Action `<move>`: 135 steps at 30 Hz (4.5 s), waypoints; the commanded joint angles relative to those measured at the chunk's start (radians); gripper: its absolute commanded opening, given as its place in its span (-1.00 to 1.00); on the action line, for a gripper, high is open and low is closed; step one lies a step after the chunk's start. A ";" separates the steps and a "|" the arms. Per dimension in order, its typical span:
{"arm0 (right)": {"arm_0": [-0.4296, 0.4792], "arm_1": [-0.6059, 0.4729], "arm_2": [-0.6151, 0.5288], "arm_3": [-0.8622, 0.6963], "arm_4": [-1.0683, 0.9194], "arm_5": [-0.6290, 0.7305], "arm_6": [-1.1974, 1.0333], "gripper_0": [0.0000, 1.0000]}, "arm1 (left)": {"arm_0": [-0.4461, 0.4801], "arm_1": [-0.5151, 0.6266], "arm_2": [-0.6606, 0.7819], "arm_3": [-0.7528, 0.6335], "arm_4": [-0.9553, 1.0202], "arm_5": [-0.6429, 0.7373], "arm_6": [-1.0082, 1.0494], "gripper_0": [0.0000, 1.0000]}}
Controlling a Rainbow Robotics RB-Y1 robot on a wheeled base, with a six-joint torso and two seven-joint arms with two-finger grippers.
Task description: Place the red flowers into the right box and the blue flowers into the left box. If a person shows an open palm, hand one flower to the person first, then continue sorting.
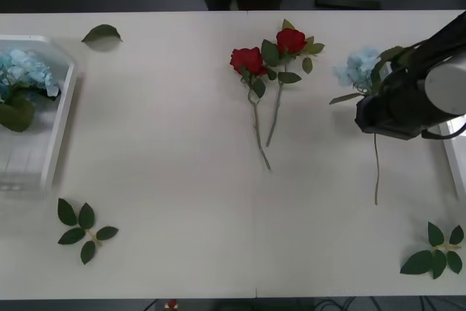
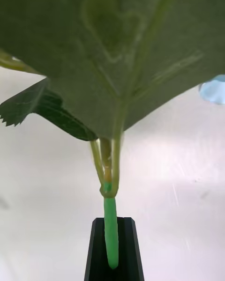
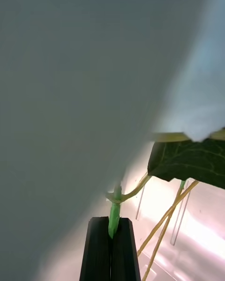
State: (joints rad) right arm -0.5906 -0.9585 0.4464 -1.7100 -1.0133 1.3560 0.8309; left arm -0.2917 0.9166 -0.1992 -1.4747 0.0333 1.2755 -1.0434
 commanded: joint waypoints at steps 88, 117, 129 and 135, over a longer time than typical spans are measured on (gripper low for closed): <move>-0.640 0.409 0.011 0.233 0.822 -0.569 -0.153 1.00 | -0.038 0.024 0.012 -0.006 -0.023 -0.004 -0.004 -1.00; -0.630 0.135 0.014 0.058 0.085 -0.279 -0.150 1.00 | -0.055 0.024 0.012 -0.006 -0.027 0.010 -0.001 -1.00; -0.454 0.032 -0.040 -0.026 -0.291 0.167 -0.317 1.00 | -0.119 -0.010 0.012 0.011 -0.047 0.027 0.003 -1.00; -0.348 0.192 -0.031 0.043 -0.099 0.199 -0.391 1.00 | -0.132 -0.058 0.012 0.053 -0.131 -0.015 0.005 -0.86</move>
State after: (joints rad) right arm -0.9384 -0.8461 0.4035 -1.6996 -1.1753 1.5587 0.4580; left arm -0.4053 0.8681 -0.1990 -1.4287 -0.0739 1.2820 -1.0434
